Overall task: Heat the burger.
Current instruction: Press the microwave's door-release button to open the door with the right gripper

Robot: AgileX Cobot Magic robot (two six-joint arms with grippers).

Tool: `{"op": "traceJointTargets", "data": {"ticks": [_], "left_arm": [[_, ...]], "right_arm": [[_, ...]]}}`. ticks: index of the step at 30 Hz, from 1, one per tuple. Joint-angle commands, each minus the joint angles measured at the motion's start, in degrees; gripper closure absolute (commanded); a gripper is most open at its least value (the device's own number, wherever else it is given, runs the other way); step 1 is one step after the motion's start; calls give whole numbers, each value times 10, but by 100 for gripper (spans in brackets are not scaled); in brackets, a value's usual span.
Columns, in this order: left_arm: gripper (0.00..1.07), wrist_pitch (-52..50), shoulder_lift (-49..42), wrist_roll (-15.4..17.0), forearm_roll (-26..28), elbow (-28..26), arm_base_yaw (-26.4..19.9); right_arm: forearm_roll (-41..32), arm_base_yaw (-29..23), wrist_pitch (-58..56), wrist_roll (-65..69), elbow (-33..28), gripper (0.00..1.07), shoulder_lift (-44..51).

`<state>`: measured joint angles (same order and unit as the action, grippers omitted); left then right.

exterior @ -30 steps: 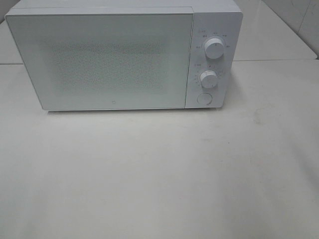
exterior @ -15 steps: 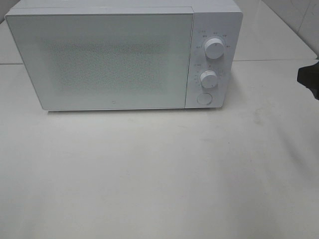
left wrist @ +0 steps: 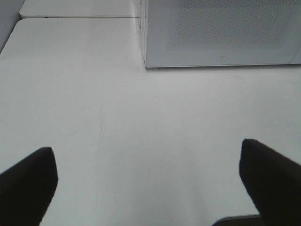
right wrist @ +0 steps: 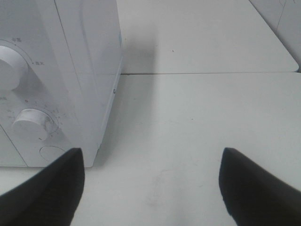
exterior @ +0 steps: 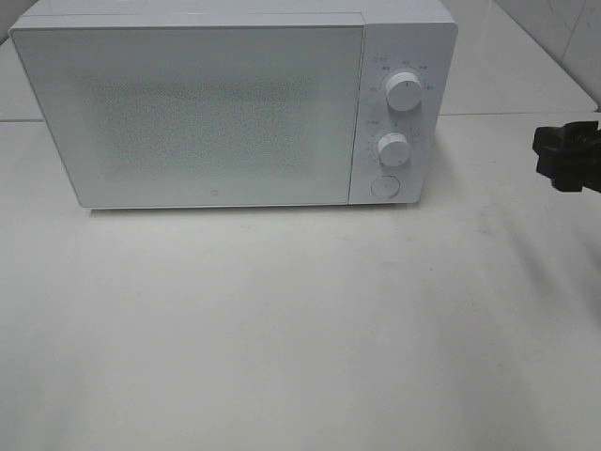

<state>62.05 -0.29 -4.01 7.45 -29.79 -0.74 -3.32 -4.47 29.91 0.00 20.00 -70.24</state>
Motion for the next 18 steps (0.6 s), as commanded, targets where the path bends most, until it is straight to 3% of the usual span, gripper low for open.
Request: {"op": "traceJointTargets", "data": {"ticks": [1, 8, 14, 18], "left_arm": [[7, -6, -9, 2, 3, 0, -2], [7, -6, -9, 2, 3, 0, -2], [7, -6, -9, 2, 3, 0, -2], [7, -6, -9, 2, 3, 0, -2]], "right_arm": [[1, 2, 93, -22, -20, 31, -42], [-14, -4, 149, -45, -32, 31, -102], [-62, -64, 201, -76, -32, 31, -151], [-142, -128, 258, -99, -31, 31, -196]]}}
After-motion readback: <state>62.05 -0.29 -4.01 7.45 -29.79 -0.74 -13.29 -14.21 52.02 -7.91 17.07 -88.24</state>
